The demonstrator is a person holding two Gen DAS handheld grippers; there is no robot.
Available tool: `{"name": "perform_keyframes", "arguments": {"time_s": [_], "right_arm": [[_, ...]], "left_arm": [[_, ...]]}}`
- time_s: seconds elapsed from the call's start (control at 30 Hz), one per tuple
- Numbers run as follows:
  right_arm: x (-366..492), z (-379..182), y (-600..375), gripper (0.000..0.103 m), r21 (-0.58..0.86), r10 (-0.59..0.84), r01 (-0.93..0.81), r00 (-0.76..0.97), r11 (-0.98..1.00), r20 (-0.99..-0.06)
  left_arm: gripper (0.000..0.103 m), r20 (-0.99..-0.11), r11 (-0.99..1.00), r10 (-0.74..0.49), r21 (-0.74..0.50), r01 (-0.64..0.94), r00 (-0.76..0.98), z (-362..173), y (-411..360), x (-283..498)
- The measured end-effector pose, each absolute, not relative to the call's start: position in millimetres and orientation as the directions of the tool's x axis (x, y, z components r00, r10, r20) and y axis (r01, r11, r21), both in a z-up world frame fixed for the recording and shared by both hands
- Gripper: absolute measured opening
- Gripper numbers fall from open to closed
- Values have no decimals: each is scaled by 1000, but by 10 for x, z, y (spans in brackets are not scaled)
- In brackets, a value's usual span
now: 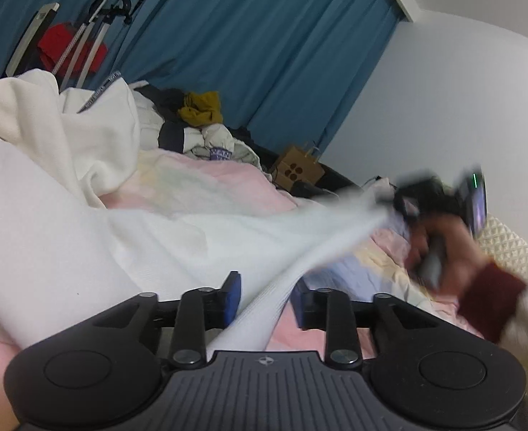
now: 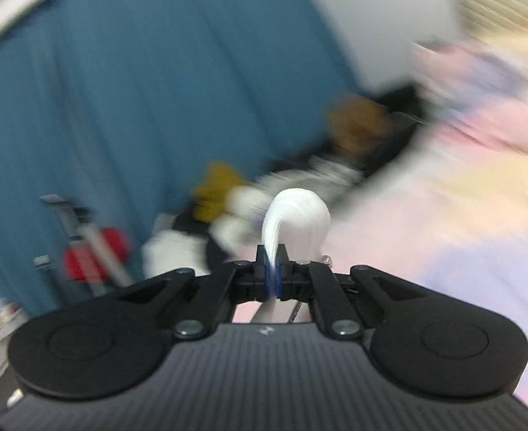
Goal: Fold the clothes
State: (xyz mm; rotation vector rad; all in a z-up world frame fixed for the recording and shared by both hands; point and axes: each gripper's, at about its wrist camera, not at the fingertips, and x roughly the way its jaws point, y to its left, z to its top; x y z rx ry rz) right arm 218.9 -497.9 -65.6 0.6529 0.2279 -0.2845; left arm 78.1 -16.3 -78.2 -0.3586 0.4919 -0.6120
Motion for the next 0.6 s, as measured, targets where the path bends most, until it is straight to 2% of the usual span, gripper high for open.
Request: {"name": "perform_keyframes", "arguments": {"time_s": [0.1,0.17,0.33,0.43,0.6], "right_arm": [[1905,-1202,-5330,6,663,-170,459,875,591,-454],[1854,-1413,-5435,6,674,-134,510,838,534,-529],[1812,-1606,-5523,6,693,-86,534,817,484,-570],[1773,-1625,-5537,6,710,-63,517,826,478,-559],[1807,-1484,-5558,6,724,-68,451,868,522,-492]], "left_arm": [[51,-367,773,-612,-466,431,701,-772,-182,705],[64,-388,776,-602,-491,396,698,-794,-136,713],[81,-451,787,-510,-588,187,732,-770,250,672],[83,-473,725,-437,-689,-12,765,-822,642,605],[88,-546,566,-223,-747,-349,807,-1041,1303,493]]}}
